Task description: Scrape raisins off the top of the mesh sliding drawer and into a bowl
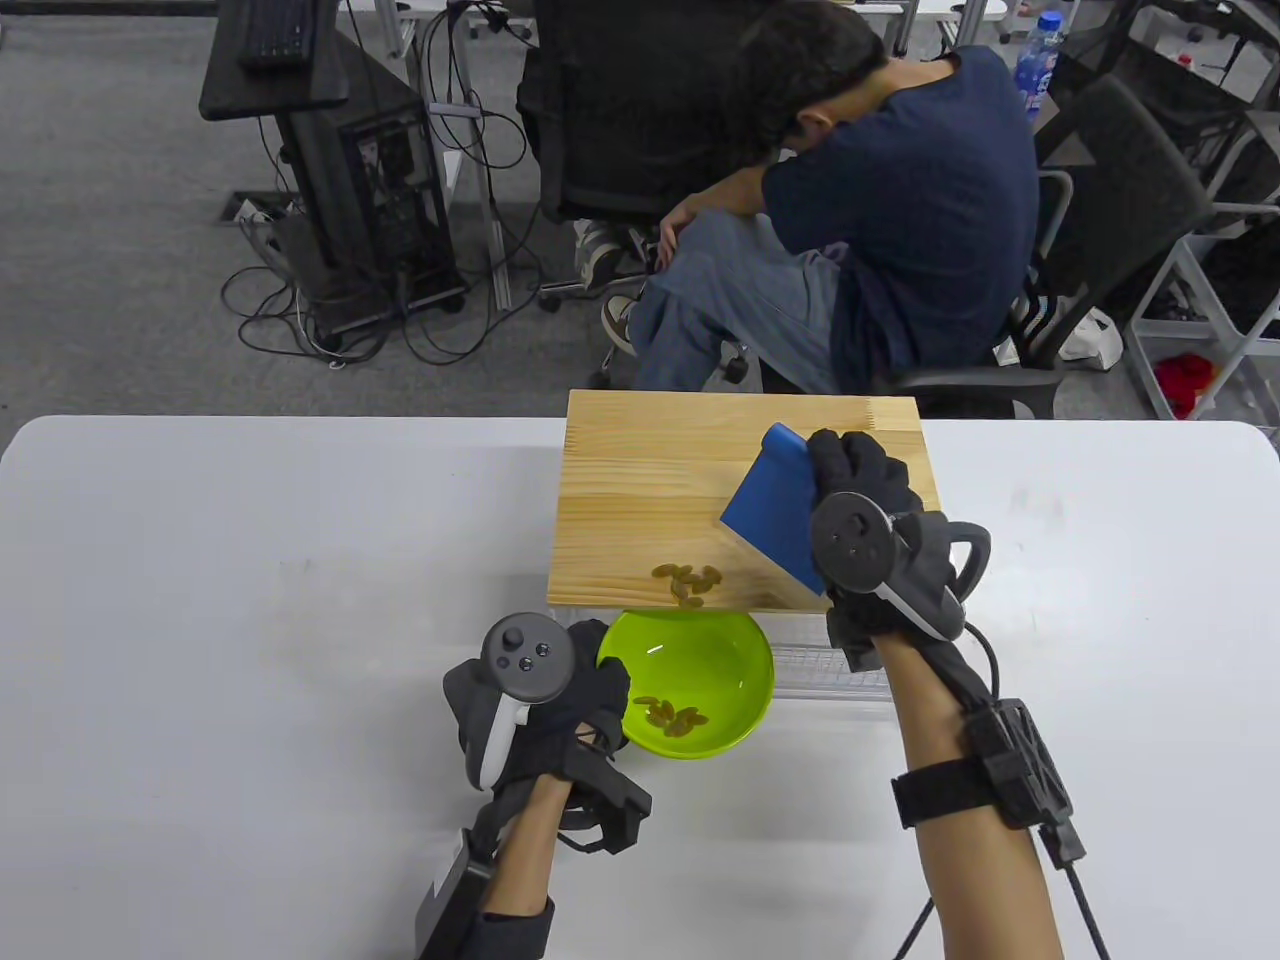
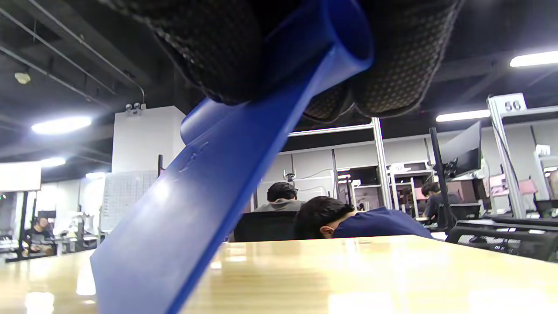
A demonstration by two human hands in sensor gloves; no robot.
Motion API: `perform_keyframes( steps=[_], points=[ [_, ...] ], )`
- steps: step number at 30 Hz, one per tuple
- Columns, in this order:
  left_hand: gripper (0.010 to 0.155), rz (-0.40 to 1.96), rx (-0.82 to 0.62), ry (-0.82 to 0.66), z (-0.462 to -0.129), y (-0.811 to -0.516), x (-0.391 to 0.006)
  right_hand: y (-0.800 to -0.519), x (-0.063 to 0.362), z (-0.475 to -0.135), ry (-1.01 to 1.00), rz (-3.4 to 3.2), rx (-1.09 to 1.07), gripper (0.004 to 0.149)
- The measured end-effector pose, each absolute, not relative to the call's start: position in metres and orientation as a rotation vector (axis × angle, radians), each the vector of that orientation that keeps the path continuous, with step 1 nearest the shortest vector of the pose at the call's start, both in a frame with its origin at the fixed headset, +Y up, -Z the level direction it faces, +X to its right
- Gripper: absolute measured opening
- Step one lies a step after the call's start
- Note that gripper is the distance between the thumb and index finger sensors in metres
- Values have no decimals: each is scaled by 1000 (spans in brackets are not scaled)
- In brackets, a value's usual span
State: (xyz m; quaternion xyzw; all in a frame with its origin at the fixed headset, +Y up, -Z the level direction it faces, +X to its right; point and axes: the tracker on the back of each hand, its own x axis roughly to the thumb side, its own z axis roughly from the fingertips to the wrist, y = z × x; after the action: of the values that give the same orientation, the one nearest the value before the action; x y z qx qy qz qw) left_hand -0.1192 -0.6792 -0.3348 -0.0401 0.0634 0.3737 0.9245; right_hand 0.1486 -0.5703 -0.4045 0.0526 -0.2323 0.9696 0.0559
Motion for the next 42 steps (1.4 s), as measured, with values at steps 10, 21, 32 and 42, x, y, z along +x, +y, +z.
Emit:
perform_keyframes(
  steps=[10,21,32,42],
  points=[
    [58,781,-86,152,-338,-682,-127,-576,131,-406,-619,2901,326,55],
    [58,787,-72,166,-337,-680,-132,-576,116,-392,-560,2834,578,55],
    [57,758,-78,154,-336,-677,-133,-584,118,-366,-652,2711,800,55],
    [56,634,-169,56,-338,-681,-118,-606,170,-318,-846,2281,383,55]
  ],
)
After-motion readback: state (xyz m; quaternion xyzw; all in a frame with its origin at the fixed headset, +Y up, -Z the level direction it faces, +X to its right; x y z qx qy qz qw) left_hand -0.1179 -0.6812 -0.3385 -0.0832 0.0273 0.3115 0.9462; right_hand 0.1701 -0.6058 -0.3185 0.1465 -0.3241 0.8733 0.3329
